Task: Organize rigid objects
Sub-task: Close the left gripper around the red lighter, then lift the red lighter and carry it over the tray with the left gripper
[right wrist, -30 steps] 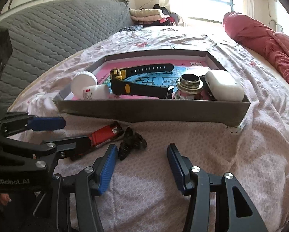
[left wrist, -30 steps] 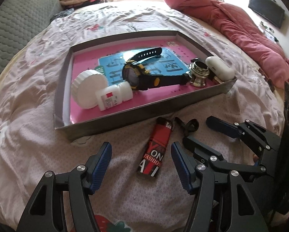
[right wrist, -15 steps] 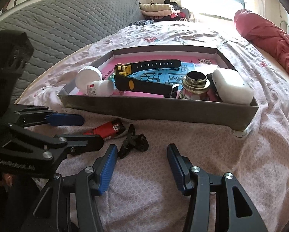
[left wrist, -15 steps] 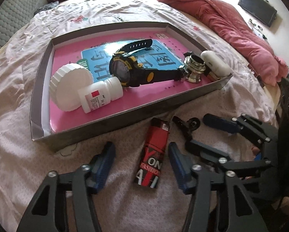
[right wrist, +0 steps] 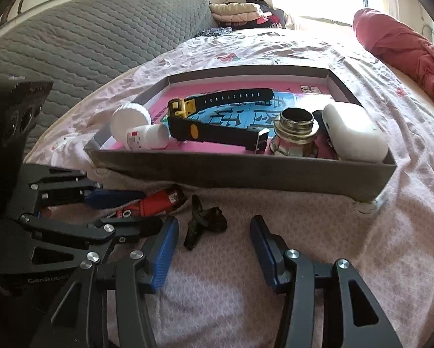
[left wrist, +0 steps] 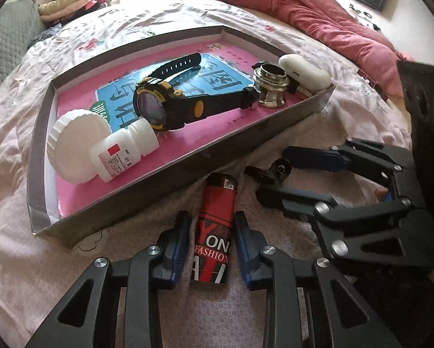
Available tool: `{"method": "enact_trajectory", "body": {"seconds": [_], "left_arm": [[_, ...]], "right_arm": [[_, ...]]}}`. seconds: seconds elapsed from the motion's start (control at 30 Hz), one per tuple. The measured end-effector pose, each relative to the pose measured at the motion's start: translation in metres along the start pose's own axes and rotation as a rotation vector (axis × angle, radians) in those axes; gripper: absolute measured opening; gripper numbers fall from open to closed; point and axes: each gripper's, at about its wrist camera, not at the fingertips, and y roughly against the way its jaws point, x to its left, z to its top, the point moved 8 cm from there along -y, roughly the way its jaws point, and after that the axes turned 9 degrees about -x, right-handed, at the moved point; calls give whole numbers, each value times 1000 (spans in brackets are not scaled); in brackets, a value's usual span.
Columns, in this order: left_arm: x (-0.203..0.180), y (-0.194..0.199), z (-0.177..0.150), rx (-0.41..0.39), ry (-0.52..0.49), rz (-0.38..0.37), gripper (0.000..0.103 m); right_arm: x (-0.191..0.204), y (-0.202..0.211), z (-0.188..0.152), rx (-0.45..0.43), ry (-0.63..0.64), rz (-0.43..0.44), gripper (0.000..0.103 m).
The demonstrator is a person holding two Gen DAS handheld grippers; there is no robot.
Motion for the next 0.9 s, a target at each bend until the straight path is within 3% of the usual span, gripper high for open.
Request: {"method": "enact_trajectory", "body": {"seconds": [0.27,0.4,0.57,0.73,0.9], "left_arm": [[-5,-6,1,-1,-19,26,30],[-6,-10,6,-9,6,35,30],[-6,-7,6,-36,40,46,26],[2,4,5,-65,160,-7,23],[-3,16,5,-78,176,-19,23]], "right_arm": [[2,-12,-1,11,72,-36,38],[2,-10,-1,4,104,-52,25],[1,-1,4,-29,97,-35,24],[0,13,11,-71,79,-19,24],[-2,21,15,-91,51,-7,24]]}}
